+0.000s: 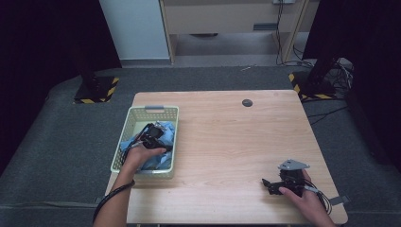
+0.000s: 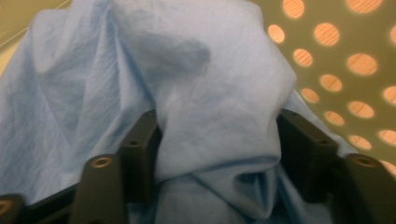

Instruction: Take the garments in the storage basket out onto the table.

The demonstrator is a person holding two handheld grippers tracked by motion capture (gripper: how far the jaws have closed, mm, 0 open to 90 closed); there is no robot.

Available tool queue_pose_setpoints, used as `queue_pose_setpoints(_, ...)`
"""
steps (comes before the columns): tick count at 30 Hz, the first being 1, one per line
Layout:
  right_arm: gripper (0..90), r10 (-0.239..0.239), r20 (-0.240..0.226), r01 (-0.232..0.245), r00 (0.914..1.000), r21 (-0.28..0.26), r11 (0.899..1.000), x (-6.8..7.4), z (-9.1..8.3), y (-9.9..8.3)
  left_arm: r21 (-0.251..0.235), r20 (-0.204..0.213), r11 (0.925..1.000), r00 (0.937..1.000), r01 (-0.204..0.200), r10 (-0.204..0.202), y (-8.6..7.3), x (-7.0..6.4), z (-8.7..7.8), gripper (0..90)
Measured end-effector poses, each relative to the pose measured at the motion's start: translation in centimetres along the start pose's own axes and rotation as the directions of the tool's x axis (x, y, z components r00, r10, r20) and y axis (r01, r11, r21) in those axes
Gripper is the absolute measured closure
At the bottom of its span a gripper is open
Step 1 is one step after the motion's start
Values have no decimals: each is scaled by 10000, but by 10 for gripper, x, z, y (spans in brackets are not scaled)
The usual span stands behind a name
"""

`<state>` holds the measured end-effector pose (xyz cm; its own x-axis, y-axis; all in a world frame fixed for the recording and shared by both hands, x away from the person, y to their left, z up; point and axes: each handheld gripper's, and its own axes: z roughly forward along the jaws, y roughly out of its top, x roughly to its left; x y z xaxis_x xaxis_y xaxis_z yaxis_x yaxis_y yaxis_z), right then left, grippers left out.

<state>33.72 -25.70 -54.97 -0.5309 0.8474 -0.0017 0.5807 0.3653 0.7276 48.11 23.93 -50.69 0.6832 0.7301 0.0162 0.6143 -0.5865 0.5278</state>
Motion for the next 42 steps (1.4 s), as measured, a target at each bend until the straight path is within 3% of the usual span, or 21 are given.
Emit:
queue_pose_setpoints(5, 5, 3, 0, -3, 10000, 2, 10000, 0, 0, 0, 10, 17, 10000, 10000, 15, -15, 1, 1, -2, 481)
queue_pose_setpoints(8, 5, -1, 3, 1, 10000, 0, 10000, 0, 0, 0, -2, -95, 9999, 9998, 157, -157, 0, 4, -4, 633)
queue_pose_setpoints(15, 5, -2, 0, 2, 10000, 0, 10000, 0, 0, 0, 138, -165, 9999, 9999, -30, 33, 4, 5, -5, 706)
queue_pose_setpoints(21, 5, -2, -1, 2, 10000, 2, 10000, 0, 0, 0, -104, -213, 9999, 9997, -76, 74, 5, 8, -9, 757)
queue_pose_setpoints(26, 5, -2, 0, 2, 10000, 2, 10000, 0, 0, 0, -175, -625, 9994, 9976, -305, 294, 9, 8, -9, 769)
queue_pose_setpoints(31, 5, -9, -3, 9, 10000, -2, 10000, 0, 0, 0, -297, -713, 9995, 9974, -82, 61, 8, 9, -6, 759)
queue_pose_setpoints(33, 5, 0, -6, 0, 10000, -1, 10000, 0, 0, 0, -359, -586, 9993, 9982, 74, -95, 7, 10, -6, 711)
queue_pose_setpoints(35, 5, -7, -4, 7, 10000, 1, 10000, 0, 0, 0, -364, -678, 9993, 9977, 24, -49, 7, 10, -7, 601)
queue_pose_setpoints(39, 5, -4, -4, 4, 10000, 2, 10000, 0, 0, 0, -578, -446, 9983, 9990, 39, -65, 9, 10, -13, 239)
queue_pose_setpoints(40, 5, -6, -5, 6, 10000, 3, 10000, 0, 0, 0, -690, -242, 9976, 9996, 106, -123, 10, 9, -15, 165)
queue_pose_setpoints(42, 5, -1, -5, 1, 10000, -1, 10000, 0, 0, 0, -583, -88, 9981, 9998, -196, 191, 11, 8, -17, 78)
